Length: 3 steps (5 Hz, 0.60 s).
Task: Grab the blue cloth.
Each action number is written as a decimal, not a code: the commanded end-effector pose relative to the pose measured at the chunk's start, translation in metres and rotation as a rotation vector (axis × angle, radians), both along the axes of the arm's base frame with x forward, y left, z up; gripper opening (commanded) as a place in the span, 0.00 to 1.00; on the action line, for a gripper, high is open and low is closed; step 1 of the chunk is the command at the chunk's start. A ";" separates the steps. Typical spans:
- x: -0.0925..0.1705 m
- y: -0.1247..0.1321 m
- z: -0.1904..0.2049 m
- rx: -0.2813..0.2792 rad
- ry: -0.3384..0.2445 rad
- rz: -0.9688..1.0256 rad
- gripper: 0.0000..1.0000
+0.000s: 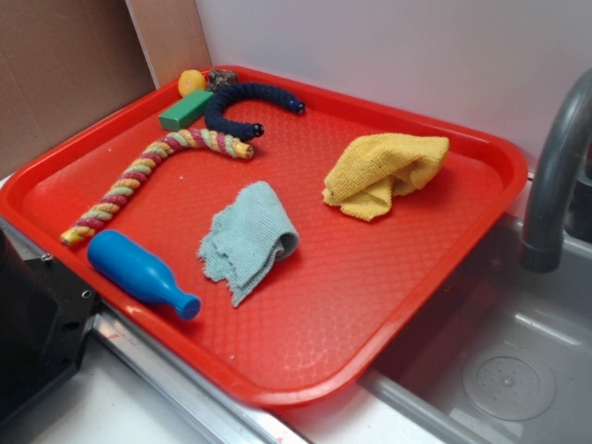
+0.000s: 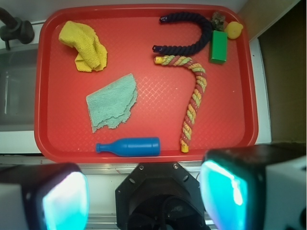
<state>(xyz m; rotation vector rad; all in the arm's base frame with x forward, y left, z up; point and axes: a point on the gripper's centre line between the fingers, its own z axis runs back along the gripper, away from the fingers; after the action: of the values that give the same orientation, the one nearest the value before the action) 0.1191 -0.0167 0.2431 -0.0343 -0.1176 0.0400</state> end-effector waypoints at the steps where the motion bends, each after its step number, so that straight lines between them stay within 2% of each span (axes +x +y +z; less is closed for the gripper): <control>1: 0.000 0.000 0.000 0.000 0.000 0.000 1.00; 2: 0.050 -0.050 -0.035 0.115 0.005 -0.251 1.00; 3: 0.073 -0.086 -0.075 -0.037 -0.057 -0.501 1.00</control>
<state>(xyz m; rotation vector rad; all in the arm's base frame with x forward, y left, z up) 0.1891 -0.0978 0.1589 -0.0852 -0.1160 -0.4689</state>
